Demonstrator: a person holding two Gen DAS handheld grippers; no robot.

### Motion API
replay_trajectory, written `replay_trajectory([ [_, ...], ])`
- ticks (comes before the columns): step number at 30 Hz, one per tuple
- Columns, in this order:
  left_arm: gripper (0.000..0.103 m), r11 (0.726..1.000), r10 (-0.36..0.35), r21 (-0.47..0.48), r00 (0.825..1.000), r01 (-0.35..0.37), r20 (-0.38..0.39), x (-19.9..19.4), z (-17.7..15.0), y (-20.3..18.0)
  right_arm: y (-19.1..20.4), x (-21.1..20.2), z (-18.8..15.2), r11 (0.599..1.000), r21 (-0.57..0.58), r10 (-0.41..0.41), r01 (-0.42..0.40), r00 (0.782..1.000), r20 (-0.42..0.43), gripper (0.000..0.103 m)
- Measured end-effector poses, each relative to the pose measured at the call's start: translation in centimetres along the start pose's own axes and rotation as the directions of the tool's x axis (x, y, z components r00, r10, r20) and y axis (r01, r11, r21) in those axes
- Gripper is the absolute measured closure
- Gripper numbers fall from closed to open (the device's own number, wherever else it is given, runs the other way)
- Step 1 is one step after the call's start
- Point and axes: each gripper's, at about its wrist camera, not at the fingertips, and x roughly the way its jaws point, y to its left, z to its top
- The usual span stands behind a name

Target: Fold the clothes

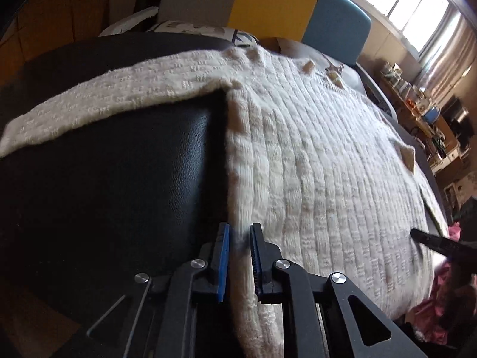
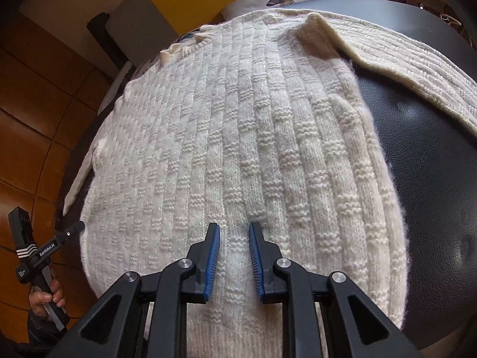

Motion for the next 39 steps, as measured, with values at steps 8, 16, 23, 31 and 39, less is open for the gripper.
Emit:
replay_trajectory([
  [8,0.076,0.996,-0.042,0.084,0.992,0.032,0.12,0.2,7.0,-2.9,0.5,-0.5,0.4,1.0,-0.013,0.013,-0.013,1.0,0.021,0.082],
  [16,0.076,0.983,-0.002,0.181,0.998,-0.01,0.067,6.2,11.5,-5.5,1.3,-1.1,4.3,0.997,-0.056,-0.048,0.054,0.994,0.1,0.082],
  [23,0.076,0.986,0.064,0.156,0.998,-0.063,-0.002,10.8,12.0,-3.7,-0.5,0.0,7.2,0.992,-0.014,-0.119,0.122,0.987,0.103,0.082],
  [31,0.064,0.987,0.094,0.13,0.996,-0.093,0.001,11.9,14.2,-2.0,-1.1,2.0,7.6,0.986,-0.023,-0.164,0.165,0.986,0.036,0.082],
  [39,0.064,0.987,-0.023,0.162,0.993,0.003,0.117,6.9,17.2,-2.4,-0.3,0.3,10.4,0.995,-0.046,-0.087,0.092,0.991,0.104,0.082],
])
